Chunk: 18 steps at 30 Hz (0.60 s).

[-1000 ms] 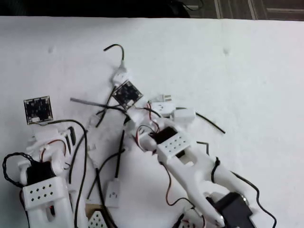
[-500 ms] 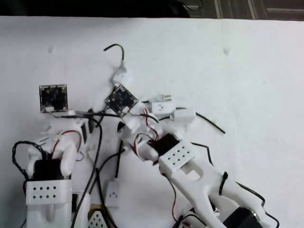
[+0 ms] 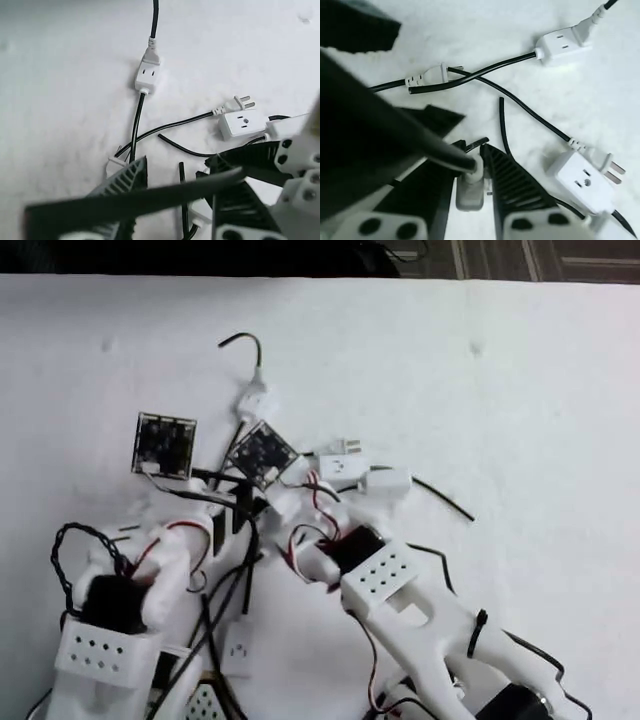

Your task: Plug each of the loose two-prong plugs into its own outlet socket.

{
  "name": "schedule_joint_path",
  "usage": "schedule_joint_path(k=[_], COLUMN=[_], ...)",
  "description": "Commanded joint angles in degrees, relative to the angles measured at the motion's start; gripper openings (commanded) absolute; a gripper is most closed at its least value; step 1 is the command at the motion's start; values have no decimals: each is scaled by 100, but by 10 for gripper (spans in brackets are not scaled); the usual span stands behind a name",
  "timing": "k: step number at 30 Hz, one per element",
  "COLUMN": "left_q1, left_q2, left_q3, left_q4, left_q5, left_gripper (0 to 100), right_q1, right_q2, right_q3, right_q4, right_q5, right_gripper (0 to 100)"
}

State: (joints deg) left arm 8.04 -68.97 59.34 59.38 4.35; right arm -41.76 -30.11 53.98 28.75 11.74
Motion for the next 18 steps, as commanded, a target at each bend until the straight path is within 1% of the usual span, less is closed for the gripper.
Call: schedule_joint_path(k=[1, 5, 7, 11, 13, 15, 18], left_q1=[13, -57, -321, -1086, -1393, -1666, -2009], left_q2=[-84, -84, -84, -84, -84, -84, -84], left_q3=[-334, -290, -290, -308, -299, -325, -343], left_q4=[141, 149, 149, 149, 176, 369, 624], left_q5=[0, -9, -9, -18, -237, -554, -765], left_gripper=[213, 212, 212, 212, 211, 211, 211], right_q1=[110, 110, 119, 127, 215, 356, 470], right_q2=[-198, -215, -251, -224, -198, -198, -189], right_q3=[-53, -53, -53, -53, -79, -62, -53], right_q4=[-31, -4, 4, -31, -48, -207, -277], right_q5=[-53, -53, -53, -53, -62, -62, -360], right_gripper=[17, 17, 17, 17, 17, 17, 17])
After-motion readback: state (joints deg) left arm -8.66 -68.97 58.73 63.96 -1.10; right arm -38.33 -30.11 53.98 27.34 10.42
